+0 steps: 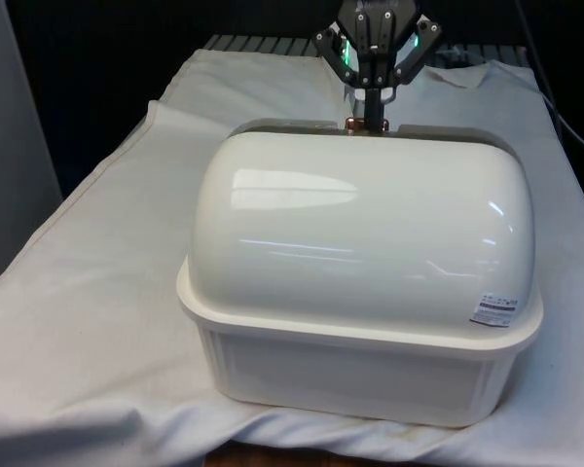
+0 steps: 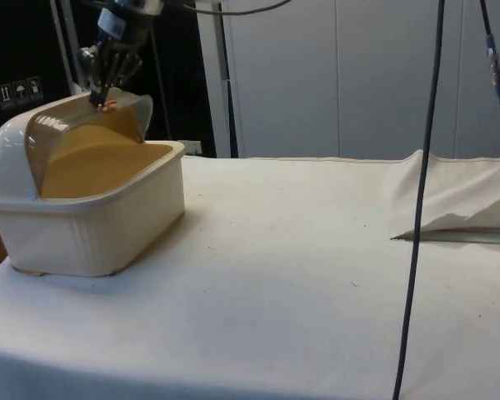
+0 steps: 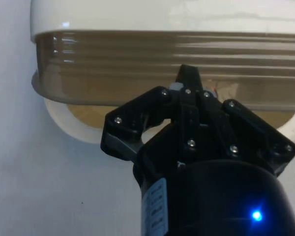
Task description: Open the lid, then close it.
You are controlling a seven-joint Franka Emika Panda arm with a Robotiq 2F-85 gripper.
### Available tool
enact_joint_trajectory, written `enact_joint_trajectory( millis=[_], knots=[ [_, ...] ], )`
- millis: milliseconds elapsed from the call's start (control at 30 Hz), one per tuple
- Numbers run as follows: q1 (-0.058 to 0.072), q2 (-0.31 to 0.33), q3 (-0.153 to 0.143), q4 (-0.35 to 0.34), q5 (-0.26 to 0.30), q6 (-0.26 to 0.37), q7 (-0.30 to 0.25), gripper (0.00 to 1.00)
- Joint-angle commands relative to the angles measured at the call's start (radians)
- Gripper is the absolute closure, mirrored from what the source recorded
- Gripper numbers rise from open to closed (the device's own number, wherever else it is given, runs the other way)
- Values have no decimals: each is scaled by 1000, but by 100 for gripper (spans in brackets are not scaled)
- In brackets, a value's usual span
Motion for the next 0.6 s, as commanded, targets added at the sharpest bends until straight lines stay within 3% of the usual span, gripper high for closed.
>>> enact_joint_trajectory(
  millis=[0,167,233,267,433,467,500,533,567],
  knots=[
    [1,-2,1,-6,0,0,3,100],
    [11,-15,0,-54,-1,12,32,100],
    [5,-18,4,-48,0,1,20,100],
    [13,-20,1,-69,-2,14,38,100],
    [16,-35,6,-110,-2,14,55,100],
    [16,-37,7,-117,-3,13,57,100],
    [8,-42,10,-110,0,2,42,100],
    [17,-40,8,-124,-3,14,60,100],
    [17,-42,9,-131,-3,14,63,100]
  ],
)
